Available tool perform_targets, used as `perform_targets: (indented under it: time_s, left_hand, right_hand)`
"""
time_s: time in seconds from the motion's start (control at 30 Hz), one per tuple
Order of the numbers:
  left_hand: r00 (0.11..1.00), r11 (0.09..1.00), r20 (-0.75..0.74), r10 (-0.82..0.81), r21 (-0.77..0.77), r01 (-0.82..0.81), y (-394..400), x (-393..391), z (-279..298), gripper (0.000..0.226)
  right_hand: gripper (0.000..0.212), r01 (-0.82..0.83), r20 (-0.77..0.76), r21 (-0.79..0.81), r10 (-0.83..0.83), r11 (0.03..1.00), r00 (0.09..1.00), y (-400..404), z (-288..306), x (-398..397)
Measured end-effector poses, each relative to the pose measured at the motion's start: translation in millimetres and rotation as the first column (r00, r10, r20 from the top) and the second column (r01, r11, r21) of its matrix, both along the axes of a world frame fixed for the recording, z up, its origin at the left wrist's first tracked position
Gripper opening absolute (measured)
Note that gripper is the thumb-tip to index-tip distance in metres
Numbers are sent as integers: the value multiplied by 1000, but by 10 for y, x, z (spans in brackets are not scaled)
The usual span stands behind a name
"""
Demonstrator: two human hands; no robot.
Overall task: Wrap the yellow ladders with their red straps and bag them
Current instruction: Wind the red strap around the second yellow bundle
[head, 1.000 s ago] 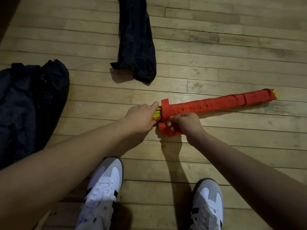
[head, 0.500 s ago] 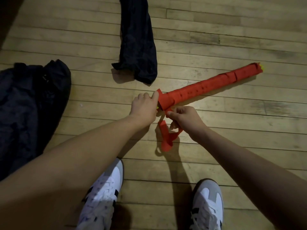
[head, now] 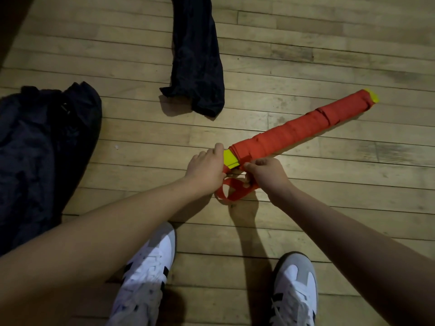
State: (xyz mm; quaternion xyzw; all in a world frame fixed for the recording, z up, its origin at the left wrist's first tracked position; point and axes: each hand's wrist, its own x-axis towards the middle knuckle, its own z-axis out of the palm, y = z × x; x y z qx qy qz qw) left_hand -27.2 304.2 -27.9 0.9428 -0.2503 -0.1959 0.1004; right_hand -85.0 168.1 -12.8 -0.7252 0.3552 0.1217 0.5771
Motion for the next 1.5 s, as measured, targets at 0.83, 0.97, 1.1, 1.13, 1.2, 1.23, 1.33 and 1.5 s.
perform_targets:
  time_s: [0.83,0.97,1.1,1.13,1.2,1.23,1.33,1.5]
  left_hand:
    - [926,951,286,-246,254,175,-56,104,-57,70]
    - [964,969,122,-237,100,226,109,-25,-89,64]
    - [977,980,-84,-197,9,198,146,-33,-42,56]
    - [981,984,-88,-175,12,177,132,-46,-23,53]
    - [985,984,-40,-170,47,171,102,-76,-9,47]
    - [986,984,-18,-167,60,168,93,-85,-14,44]
    - [996,995,20,-87,40,86,76,-32,-1,41]
    - [983,991,154,-101,98,86,22,150,42,41]
  right_hand:
    - [23,-67,43,2,67,998,997,3,57,14]
    - [28,-29,30,19,29,999,999,-5,22,-17]
    - [25,-34,19,2,34,999,999,1,11,-68]
    - [24,-39,14,-11,39,999,999,5,16,-77]
    - [23,-47,8,-35,48,998,999,9,23,-84]
    - [24,-54,8,-38,54,998,998,10,30,-86]
    - [25,-112,24,-45,114,993,993,35,45,-79]
    - [22,-187,71,-17,187,982,980,83,131,-48]
